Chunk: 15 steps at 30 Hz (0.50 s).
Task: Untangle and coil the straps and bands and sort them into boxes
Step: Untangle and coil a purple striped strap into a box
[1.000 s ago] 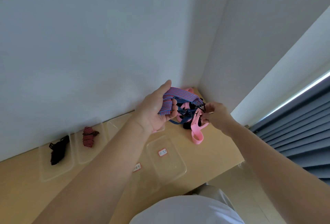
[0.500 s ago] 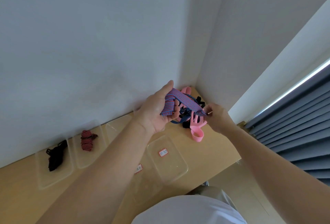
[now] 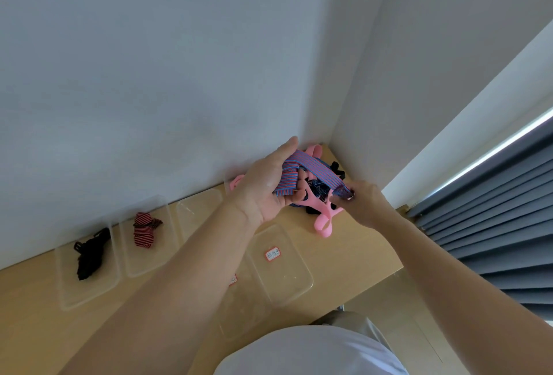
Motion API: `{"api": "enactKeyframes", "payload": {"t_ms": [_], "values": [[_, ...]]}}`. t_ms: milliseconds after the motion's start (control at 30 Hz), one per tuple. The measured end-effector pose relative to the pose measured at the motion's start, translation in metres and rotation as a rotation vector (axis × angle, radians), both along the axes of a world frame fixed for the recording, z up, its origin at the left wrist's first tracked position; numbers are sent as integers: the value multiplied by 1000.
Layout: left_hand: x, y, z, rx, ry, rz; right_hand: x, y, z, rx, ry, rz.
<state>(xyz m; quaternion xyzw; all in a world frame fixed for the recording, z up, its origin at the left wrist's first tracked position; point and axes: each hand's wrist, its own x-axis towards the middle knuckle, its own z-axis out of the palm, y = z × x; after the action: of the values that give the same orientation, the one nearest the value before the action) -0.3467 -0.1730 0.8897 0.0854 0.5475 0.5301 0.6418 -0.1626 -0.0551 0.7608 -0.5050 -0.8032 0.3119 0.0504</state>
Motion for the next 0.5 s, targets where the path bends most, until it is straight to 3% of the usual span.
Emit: {"api": "enactKeyframes", "payload": {"t_ms": [133, 200, 367, 500], "values": [[4, 0, -1, 19, 48, -13, 13, -2, 2, -27, -6, 113], [8, 1, -2, 59, 92, -23, 18, -7, 10, -160, 52, 93], [18, 3, -2, 140, 137, -73, 12, -32, 63, -634, 506, 113], [27, -3, 2, 191, 185, -148, 0, -48, 98, -636, 737, 132]]}}
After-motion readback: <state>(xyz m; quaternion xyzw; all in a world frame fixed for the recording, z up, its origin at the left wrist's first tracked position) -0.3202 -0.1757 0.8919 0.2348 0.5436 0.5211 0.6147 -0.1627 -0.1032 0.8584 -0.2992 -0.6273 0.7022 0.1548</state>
